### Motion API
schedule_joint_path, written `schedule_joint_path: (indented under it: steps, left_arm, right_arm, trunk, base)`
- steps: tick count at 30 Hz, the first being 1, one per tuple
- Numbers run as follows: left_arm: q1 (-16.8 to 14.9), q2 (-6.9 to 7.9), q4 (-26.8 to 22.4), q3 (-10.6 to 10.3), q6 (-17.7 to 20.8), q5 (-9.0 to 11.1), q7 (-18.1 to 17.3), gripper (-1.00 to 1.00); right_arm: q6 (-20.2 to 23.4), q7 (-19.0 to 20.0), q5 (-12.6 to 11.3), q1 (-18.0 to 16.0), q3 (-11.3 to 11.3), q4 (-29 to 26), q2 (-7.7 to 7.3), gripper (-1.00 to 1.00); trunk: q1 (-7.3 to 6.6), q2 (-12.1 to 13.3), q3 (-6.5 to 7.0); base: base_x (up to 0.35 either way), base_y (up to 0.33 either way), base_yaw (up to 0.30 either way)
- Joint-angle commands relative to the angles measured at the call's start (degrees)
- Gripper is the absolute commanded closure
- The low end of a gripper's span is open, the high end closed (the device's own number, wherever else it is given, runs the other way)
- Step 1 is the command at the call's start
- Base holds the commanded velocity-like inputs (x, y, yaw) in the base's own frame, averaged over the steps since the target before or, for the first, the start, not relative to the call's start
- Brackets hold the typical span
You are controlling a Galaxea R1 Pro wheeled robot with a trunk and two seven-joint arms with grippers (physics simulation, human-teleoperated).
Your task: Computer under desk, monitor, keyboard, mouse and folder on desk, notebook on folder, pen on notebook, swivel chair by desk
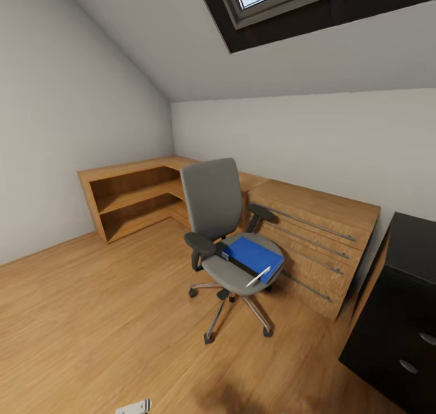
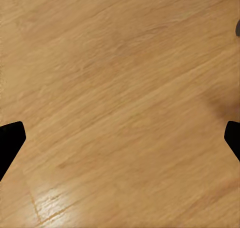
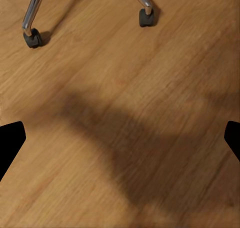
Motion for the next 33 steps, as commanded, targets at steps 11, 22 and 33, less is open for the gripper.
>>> schedule_joint_path:
  steps: [11,22,33]
  left_arm:
    - [0.0,0.05,-0.1,-0.1,0.0,0.4,0.4,-1.0]
    - [0.0,0.04,-0.1,-0.2,0.1,0.4,0.4,-1.0]
    - [0.0,0.04,0.0,-0.2,0.1,0.4,0.4,-1.0]
  right_arm:
    - [-0.3,-0.3,-0.6,-0.1,0.4,0.0,-0.06,-1.0]
    - [-0.3,-0.3,-0.6,-0.1,0.4,0.0,-0.06,-1.0]
    - [-0.3,-0.3,-0.6,-0.1,0.3,0.0,-0.12,-1.0]
  trunk:
    - [-0.67,1.2,0.32]
    - [-0.67,1.2,-0.02]
    - [-0.67,1.2,-0.03]
  base:
    - [-0.016,0.0,-0.153]
    - [-0.187,-0.027,-0.085]
    - [-0.017,-0.003,-0.094]
